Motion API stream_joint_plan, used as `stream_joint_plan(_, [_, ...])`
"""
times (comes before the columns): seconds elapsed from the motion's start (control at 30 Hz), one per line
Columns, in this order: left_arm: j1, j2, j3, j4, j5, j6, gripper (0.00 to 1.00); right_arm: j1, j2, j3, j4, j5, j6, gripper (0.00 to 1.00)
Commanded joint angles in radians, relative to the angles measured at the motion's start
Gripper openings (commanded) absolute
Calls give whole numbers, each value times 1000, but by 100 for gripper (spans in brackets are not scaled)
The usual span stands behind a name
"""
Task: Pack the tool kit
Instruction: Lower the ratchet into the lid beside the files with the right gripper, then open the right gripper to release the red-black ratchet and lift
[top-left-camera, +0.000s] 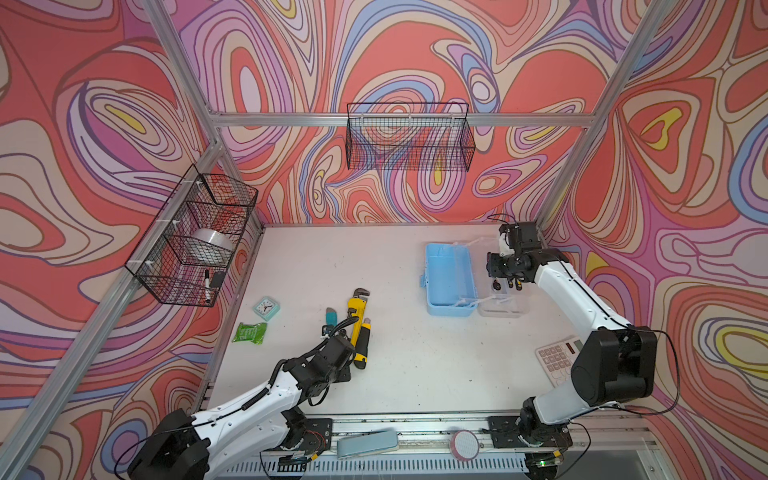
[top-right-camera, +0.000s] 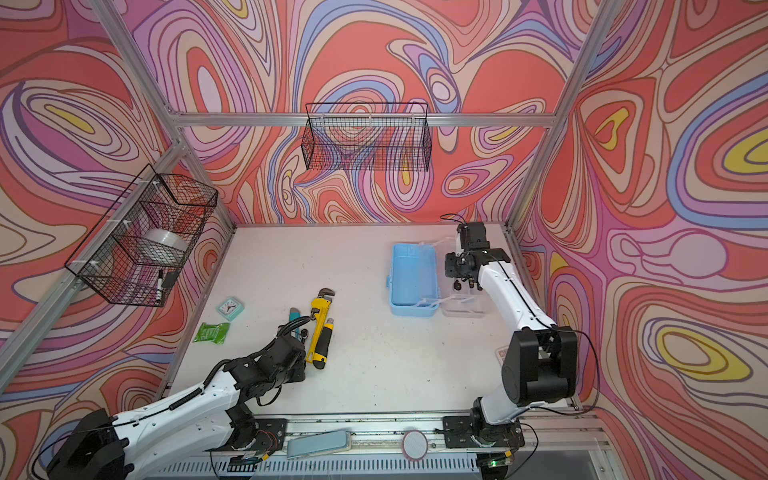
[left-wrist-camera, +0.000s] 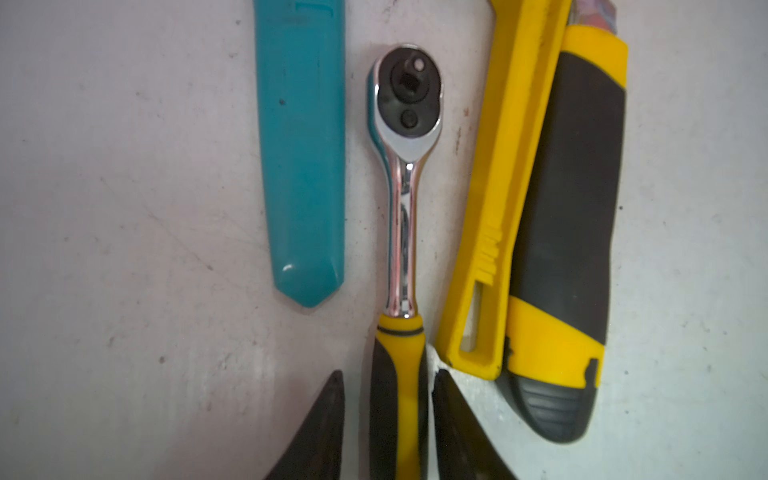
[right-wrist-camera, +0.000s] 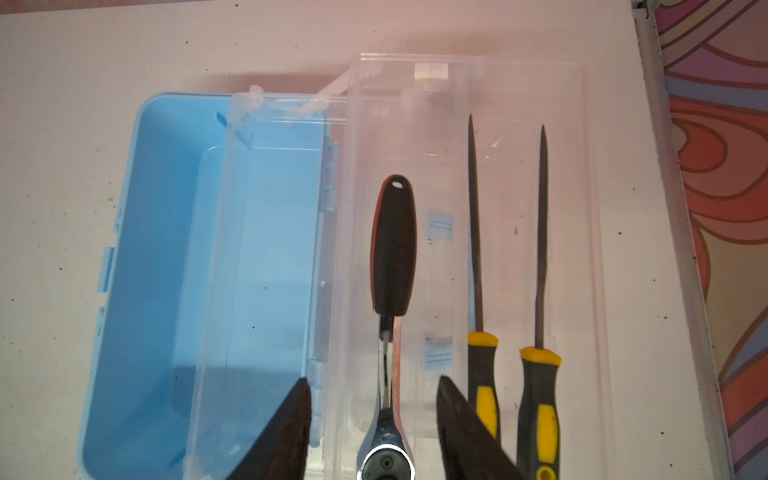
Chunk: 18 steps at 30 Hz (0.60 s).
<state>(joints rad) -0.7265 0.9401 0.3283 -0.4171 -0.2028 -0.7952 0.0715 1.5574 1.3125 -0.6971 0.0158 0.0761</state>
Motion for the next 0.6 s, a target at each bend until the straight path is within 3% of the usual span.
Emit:
stream_joint_plan(0.0, [2, 31, 30, 17, -24, 20, 33, -1, -31, 25, -8, -9, 12, 50])
stream_joint_plan(0.4, [2, 115, 66, -14, -16, 22, 38, -1, -42, 21, 1, -11, 12, 50])
stream_joint_plan(0.57, [2, 93, 52, -21, 3, 3, 31, 1, -45, 22, 9, -8, 14, 50])
